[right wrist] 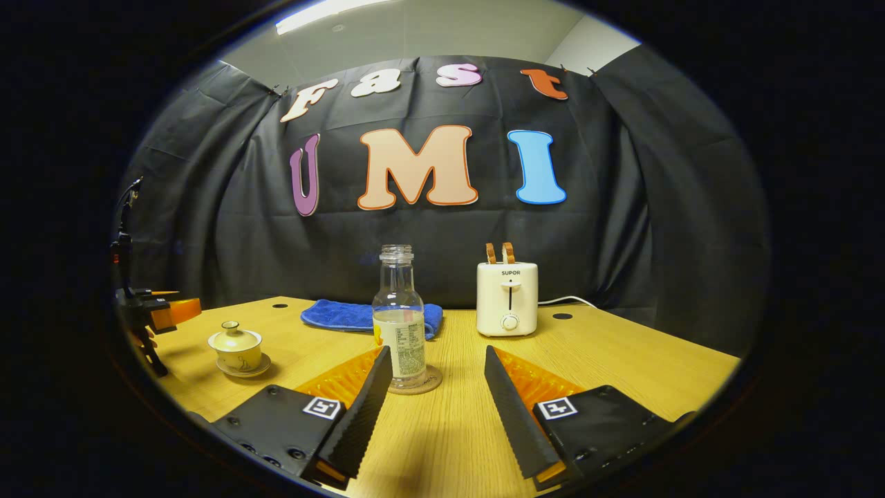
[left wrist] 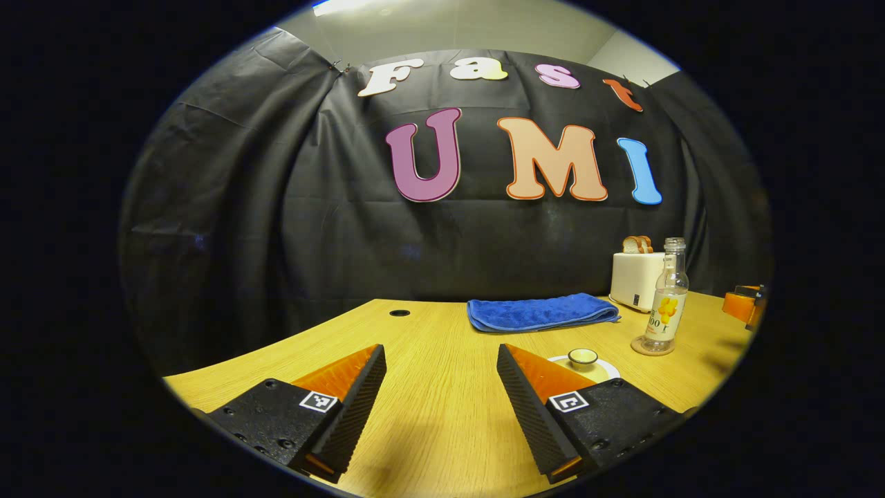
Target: Open the teacup lid with one hand, grasp the water bottle and pour water into the teacup with the other hand; after pouring, place the water bottle on the coaster and then close the teacup lid.
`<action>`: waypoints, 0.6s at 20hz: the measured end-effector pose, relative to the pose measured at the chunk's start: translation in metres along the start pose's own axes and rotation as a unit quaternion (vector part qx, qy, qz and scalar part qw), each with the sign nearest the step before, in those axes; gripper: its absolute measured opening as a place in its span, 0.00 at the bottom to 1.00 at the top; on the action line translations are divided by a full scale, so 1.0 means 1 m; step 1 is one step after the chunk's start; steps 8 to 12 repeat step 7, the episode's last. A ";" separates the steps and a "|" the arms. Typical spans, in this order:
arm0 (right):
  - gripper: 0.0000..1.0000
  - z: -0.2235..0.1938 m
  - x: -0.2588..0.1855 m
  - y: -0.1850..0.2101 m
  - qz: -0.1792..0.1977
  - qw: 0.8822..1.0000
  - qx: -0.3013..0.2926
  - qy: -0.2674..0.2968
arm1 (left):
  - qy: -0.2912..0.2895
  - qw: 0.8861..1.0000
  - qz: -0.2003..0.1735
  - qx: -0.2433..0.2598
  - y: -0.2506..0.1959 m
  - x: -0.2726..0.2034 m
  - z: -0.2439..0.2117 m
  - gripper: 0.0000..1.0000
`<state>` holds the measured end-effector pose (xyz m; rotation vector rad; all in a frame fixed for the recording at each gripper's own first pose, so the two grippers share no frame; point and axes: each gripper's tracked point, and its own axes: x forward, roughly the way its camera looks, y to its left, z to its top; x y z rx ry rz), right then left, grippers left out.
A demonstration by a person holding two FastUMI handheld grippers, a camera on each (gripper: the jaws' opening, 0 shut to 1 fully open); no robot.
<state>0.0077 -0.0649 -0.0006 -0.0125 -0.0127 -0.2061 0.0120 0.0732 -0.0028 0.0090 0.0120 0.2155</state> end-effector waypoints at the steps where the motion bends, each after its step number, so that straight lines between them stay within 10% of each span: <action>1: 0.84 0.000 0.000 0.000 0.000 1.000 0.000 0.000 | 0.000 1.000 0.000 0.000 0.000 0.000 0.000 0.95; 12: 0.84 0.000 0.000 0.000 0.000 1.000 0.000 0.000 | 0.000 1.000 0.000 0.000 0.000 0.000 0.000 0.95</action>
